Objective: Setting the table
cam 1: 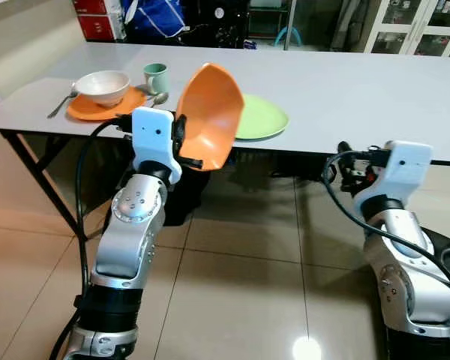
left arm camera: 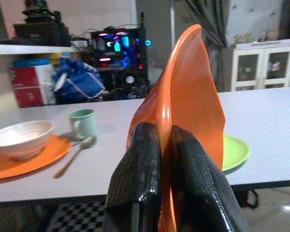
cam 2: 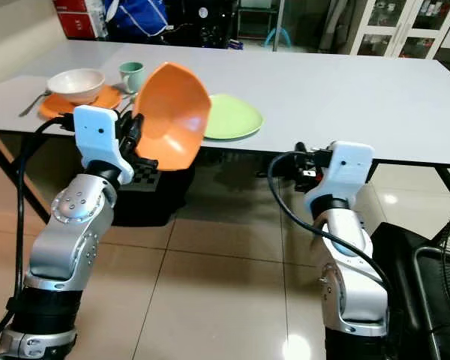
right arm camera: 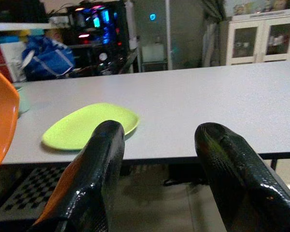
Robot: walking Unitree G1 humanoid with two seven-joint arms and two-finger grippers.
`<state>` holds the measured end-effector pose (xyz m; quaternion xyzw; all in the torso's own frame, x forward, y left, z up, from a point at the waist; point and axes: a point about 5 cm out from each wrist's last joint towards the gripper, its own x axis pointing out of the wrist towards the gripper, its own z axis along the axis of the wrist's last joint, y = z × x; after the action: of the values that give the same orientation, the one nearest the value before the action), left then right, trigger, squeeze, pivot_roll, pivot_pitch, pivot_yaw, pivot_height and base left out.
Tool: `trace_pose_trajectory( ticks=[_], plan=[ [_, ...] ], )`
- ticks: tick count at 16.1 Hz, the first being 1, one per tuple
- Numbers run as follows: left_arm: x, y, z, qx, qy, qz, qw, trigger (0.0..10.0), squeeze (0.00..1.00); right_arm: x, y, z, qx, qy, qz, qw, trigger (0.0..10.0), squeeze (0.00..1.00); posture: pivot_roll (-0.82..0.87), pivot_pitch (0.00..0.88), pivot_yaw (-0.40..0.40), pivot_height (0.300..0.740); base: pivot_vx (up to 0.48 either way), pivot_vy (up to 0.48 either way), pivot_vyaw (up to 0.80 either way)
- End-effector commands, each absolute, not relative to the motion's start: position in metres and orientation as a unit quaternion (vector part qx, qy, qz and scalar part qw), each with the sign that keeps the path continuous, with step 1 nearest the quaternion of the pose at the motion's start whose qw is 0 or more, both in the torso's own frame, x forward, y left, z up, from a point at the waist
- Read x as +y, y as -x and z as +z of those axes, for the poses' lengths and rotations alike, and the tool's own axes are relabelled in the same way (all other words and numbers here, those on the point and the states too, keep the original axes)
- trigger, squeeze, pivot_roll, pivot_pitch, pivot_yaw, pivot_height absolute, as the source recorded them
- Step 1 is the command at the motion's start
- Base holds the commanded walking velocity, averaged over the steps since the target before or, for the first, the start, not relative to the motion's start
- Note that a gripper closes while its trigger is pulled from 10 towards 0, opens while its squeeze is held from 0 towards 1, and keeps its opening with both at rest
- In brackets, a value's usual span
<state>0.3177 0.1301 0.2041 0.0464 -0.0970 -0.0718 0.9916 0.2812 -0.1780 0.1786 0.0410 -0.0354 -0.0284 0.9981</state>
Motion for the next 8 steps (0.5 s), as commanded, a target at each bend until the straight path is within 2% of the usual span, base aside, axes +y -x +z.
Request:
trace_pose_trajectory(
  ticks=[1,3,8],
  plan=[
    [0.1306,-0.3193,0.2185,-0.126,-0.057,-0.07,0.988,10.0,0.0,-0.177,-0.2837,0.1805,-0.033,-0.041,-0.026,0.998,10.0,0.0,-0.06,0.0,0.028,0.74,0.0,0.0,0.0],
    [0.1283,-0.3194,0.2196,-0.129,-0.057,-0.076,0.987,10.0,0.0,-0.1778,-0.2844,0.1807,-0.033,-0.039,-0.028,0.998,10.0,0.0,-0.06,0.0,0.028,0.74,0.137,0.0,0.0],
    [0.1297,-0.32,0.2208,-0.131,-0.053,-0.086,0.986,10.0,0.0,-0.1746,-0.2844,0.1799,-0.031,-0.042,-0.032,0.998,10.0,0.0,-0.06,0.0,0.029,0.74,0.433,0.0,0.0]
  ],
)
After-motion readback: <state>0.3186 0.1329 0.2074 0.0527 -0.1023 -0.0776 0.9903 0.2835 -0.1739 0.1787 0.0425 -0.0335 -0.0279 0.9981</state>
